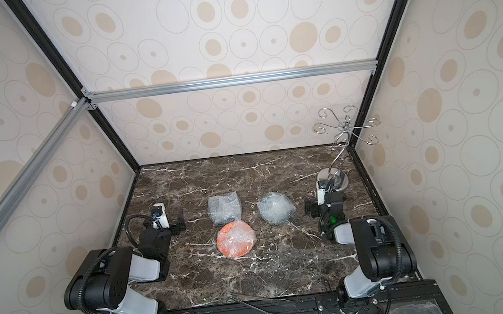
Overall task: Unpack dinner plates from bubble wrap
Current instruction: Unwrap the bubble wrap at the center of the board.
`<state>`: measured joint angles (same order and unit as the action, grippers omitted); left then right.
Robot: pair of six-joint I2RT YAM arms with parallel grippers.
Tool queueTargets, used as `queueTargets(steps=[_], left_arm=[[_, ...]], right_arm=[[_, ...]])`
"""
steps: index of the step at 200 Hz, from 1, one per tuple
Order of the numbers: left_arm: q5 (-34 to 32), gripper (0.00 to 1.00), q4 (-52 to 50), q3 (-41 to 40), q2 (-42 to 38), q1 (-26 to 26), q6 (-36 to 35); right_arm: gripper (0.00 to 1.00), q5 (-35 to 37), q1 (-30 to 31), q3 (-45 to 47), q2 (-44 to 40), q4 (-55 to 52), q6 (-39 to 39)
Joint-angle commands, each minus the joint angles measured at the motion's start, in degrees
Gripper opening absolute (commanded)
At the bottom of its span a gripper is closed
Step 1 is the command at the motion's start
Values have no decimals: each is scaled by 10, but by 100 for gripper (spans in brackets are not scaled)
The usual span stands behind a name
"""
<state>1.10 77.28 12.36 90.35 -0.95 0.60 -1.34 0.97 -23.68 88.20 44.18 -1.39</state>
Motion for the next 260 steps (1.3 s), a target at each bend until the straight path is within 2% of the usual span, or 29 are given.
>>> queueTargets(steps=[1, 260], left_arm=[[-3, 100, 3, 6, 2, 5, -3], [-15, 100, -1, 9, 3, 6, 2]], right_arm=[[100, 0, 2, -9, 0, 5, -2], [100, 0, 2, -9, 0, 6, -1]])
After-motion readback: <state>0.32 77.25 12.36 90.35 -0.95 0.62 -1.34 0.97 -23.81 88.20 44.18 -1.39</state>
